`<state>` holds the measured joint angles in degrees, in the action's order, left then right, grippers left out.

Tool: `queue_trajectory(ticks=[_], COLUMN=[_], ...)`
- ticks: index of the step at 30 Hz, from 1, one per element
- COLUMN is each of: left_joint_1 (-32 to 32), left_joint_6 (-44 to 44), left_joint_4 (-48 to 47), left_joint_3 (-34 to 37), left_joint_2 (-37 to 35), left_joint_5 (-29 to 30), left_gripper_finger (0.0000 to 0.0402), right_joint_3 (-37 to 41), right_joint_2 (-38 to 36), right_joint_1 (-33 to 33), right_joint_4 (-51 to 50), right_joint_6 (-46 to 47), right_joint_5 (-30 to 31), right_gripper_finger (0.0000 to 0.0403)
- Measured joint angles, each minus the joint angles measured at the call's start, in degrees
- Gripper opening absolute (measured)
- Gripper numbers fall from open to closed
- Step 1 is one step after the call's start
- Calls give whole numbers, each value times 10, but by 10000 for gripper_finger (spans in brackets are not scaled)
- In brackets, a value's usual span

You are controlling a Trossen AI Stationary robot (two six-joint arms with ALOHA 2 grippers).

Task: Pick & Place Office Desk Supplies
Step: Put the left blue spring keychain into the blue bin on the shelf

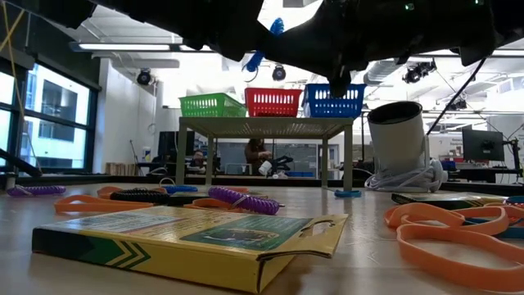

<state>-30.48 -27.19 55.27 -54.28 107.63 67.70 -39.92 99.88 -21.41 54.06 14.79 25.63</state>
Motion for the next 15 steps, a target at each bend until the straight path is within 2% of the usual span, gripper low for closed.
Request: queue_trajectory(ticks=[11, 15], left_joint_1=[0, 0], left_joint_6=[-5, -47], left_joint_4=[0, 0], left_joint_3=[0, 0], left_joint_2=[0, 0], left_joint_5=[0, -10], left_gripper_finger=[47, 53], right_joint_3=[0, 0], right_joint_2=[0, 0], right_joint_1=[-22, -27], right_joint_4=[-30, -35], right_joint_6=[0, 0], right_joint_5=[33, 49], right_gripper_finger=[3, 3])
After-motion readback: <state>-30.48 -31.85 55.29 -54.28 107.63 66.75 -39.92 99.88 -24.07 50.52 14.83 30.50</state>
